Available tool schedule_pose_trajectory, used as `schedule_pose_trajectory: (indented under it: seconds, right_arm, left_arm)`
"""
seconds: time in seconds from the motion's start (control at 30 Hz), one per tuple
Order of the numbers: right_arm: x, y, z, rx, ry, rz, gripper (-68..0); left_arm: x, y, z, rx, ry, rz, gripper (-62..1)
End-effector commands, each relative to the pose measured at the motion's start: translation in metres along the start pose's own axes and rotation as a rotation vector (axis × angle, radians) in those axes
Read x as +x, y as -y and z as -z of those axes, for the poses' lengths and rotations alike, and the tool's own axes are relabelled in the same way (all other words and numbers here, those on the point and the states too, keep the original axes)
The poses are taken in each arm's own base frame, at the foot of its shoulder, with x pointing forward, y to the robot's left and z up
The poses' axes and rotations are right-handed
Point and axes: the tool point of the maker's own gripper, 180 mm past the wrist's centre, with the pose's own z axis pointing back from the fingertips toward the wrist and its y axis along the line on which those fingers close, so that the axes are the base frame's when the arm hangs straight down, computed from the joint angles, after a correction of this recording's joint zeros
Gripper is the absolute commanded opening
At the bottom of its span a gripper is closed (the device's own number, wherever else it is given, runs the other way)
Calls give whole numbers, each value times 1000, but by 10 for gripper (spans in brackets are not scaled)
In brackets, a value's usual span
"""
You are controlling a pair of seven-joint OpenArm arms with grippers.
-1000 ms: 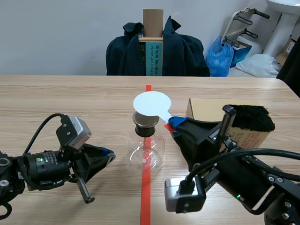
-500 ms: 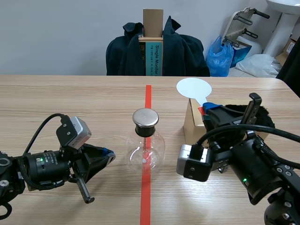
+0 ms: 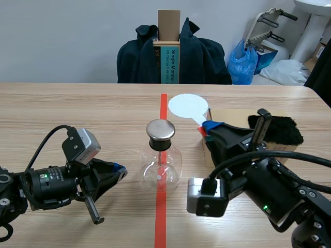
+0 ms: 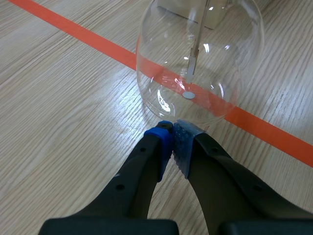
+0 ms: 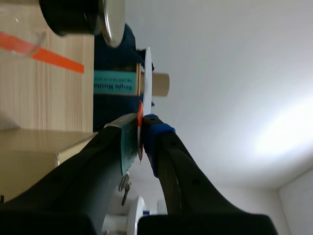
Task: Do the electroscope experiment.
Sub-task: 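Move the plate toward and away from the electroscope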
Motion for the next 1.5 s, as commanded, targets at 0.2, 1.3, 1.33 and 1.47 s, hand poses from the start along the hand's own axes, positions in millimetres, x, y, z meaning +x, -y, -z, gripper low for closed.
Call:
schedule_pose_trajectory:
  seconds: [0.2, 1.3, 1.33, 1.47]
  right_arm:
    - [16, 5, 0, -6, 105, -10, -668]
    - [26, 1, -1, 16, 160, -6, -668]
    - [22, 1, 0, 15, 136, -6, -668]
    - [-4, 2, 0, 12, 17, -17, -668]
  left_arm:
    - [11, -2, 1, 2, 37, 3, -590]
    - [11, -3, 1, 5, 38, 4, -590]
    - [11, -3, 1, 6, 38, 4, -590]
    - [11, -3, 1, 6, 38, 4, -590]
